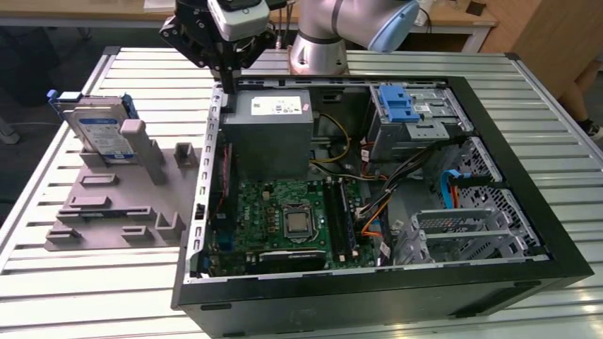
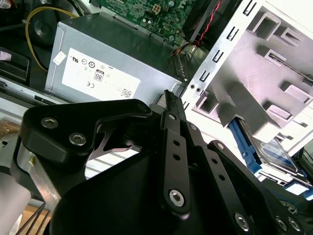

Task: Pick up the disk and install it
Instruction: 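Reach for the disk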

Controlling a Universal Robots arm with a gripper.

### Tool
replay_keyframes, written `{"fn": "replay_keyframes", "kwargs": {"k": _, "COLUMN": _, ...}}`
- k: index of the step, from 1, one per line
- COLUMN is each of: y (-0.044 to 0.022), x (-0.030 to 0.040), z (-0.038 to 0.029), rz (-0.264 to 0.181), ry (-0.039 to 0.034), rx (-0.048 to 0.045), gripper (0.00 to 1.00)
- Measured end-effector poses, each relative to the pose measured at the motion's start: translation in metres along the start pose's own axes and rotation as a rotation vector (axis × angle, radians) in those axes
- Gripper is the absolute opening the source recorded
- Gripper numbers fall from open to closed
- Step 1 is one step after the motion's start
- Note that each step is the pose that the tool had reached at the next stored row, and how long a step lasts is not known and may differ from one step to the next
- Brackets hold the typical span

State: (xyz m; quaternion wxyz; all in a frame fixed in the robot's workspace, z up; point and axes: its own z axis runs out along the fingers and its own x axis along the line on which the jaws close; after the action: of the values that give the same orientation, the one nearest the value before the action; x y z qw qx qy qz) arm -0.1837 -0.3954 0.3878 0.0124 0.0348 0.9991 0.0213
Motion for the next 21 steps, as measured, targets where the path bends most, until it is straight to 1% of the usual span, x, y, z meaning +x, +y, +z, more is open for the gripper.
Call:
{"fn": "replay_keyframes", "kwargs": {"k": 2, "y": -0.0002, "x": 0.0022, "z": 0.0002, "rz": 0.0, "ry": 0.0, "rx": 0.0, "gripper": 0.11}}
{"fn": "replay_keyframes", "kwargs": {"k": 5, "y": -0.0005, "x": 0.0079, "z": 0.0005, "rz": 0.0, "ry": 0.0, "rx": 0.0, "gripper": 0.11}}
{"fn": "replay_keyframes", "kwargs": {"k": 12, "y": 0.0018, "x": 0.0258, "z": 0.0011, "rz": 0.0, "ry": -0.0001, "rx": 0.0, "gripper": 0.11}}
{"fn": "replay_keyframes", "kwargs": {"k": 21, "y": 0.0072, "x": 0.0485, "z": 0.0016, "rz": 0.001, "ry": 0.0, "rx": 0.0, "gripper": 0.11}}
